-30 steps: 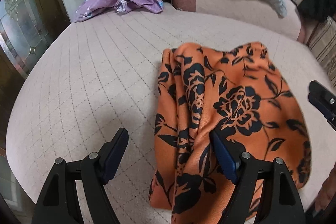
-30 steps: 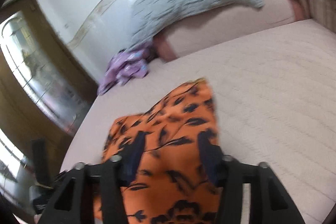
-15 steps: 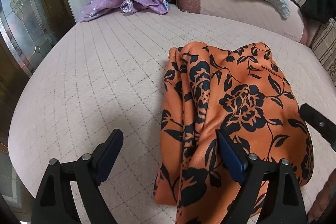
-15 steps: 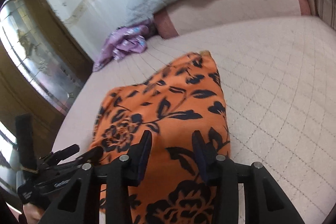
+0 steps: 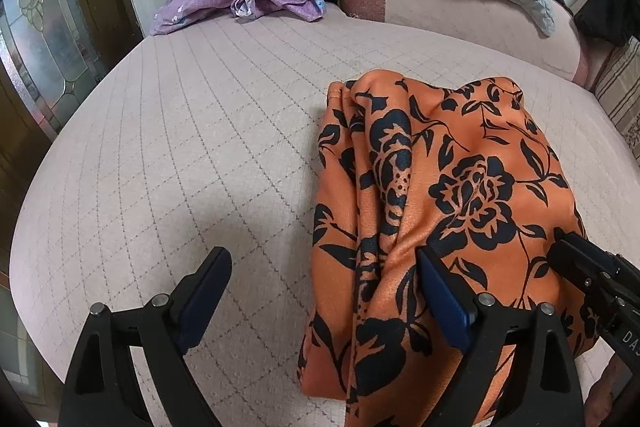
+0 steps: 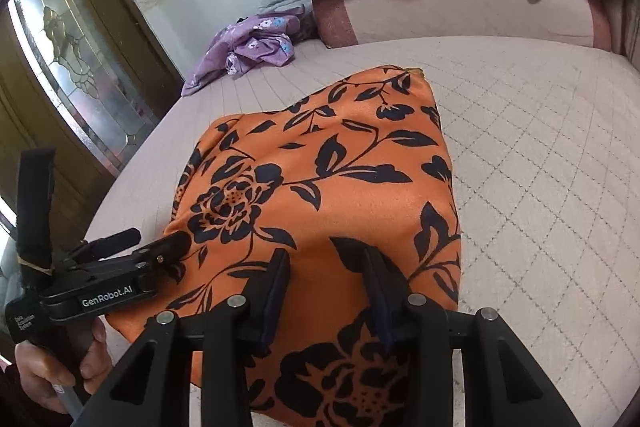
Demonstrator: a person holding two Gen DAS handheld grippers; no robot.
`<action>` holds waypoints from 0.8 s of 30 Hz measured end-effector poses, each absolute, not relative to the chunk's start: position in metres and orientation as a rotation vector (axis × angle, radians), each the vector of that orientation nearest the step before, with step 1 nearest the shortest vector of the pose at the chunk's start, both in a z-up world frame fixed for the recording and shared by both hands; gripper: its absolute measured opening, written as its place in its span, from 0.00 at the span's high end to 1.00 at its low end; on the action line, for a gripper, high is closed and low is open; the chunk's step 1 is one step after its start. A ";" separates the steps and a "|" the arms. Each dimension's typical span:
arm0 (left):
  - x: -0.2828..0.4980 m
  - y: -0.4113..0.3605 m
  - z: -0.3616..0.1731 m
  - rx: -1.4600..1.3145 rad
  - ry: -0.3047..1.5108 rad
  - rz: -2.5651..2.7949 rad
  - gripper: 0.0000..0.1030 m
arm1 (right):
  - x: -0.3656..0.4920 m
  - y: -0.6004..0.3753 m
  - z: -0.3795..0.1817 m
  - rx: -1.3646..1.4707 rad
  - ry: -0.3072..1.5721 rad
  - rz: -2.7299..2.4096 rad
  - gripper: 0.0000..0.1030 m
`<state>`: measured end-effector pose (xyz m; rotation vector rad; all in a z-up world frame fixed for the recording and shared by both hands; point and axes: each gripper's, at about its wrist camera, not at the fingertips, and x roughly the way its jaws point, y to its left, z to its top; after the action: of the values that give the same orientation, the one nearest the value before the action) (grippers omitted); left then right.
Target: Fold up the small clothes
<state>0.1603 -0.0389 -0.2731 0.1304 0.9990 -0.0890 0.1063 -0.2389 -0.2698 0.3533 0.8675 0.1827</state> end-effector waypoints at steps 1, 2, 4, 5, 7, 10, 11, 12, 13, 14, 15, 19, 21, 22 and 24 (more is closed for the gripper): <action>0.160 -0.039 -0.272 0.130 0.997 -0.087 0.10 | 0.105 -0.240 -0.269 0.358 0.864 0.185 0.59; 0.158 -0.039 -0.271 0.129 0.995 -0.083 0.10 | 0.105 -0.240 -0.268 0.361 0.864 0.185 0.59; 0.155 -0.040 -0.267 0.131 0.988 -0.075 0.10 | 0.101 -0.243 -0.264 0.373 0.858 0.183 0.59; 0.152 -0.041 -0.263 0.137 0.980 -0.066 0.10 | 0.099 -0.243 -0.262 0.374 0.850 0.180 0.59; 0.146 -0.043 -0.256 0.150 0.957 -0.053 0.10 | 0.091 -0.244 -0.254 0.357 0.821 0.161 0.59; 0.133 -0.047 -0.239 0.188 0.899 -0.013 0.10 | 0.078 -0.244 -0.240 0.321 0.777 0.134 0.58; 0.127 -0.048 -0.230 0.206 0.868 0.003 0.10 | 0.073 -0.244 -0.235 0.313 0.763 0.126 0.57; 0.124 -0.048 -0.224 0.214 0.852 0.011 0.10 | 0.069 -0.244 -0.230 0.306 0.747 0.120 0.54; 0.117 -0.047 -0.215 0.221 0.827 0.025 0.10 | 0.062 -0.245 -0.223 0.302 0.723 0.115 0.52; 0.113 -0.046 -0.206 0.221 0.810 0.033 0.10 | 0.057 -0.245 -0.217 0.300 0.703 0.110 0.51; 0.108 -0.045 -0.199 0.221 0.794 0.039 0.10 | 0.052 -0.244 -0.211 0.296 0.683 0.104 0.48; 0.090 -0.040 -0.172 0.231 0.734 0.054 0.10 | 0.026 -0.246 -0.194 0.321 0.608 0.073 0.42; 0.082 -0.038 -0.158 0.235 0.703 0.056 0.10 | 0.011 -0.248 -0.190 0.327 0.591 0.051 0.40; 0.078 -0.038 -0.151 0.233 0.692 0.056 0.10 | 0.005 -0.248 -0.189 0.320 0.587 0.043 0.40; 0.068 -0.037 -0.138 0.230 0.671 0.058 0.10 | -0.007 -0.247 -0.186 0.301 0.582 0.031 0.40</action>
<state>0.0683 -0.0373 -0.1375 0.2303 0.6711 0.0577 -0.0067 -0.2469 -0.1859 0.3013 0.5817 0.0305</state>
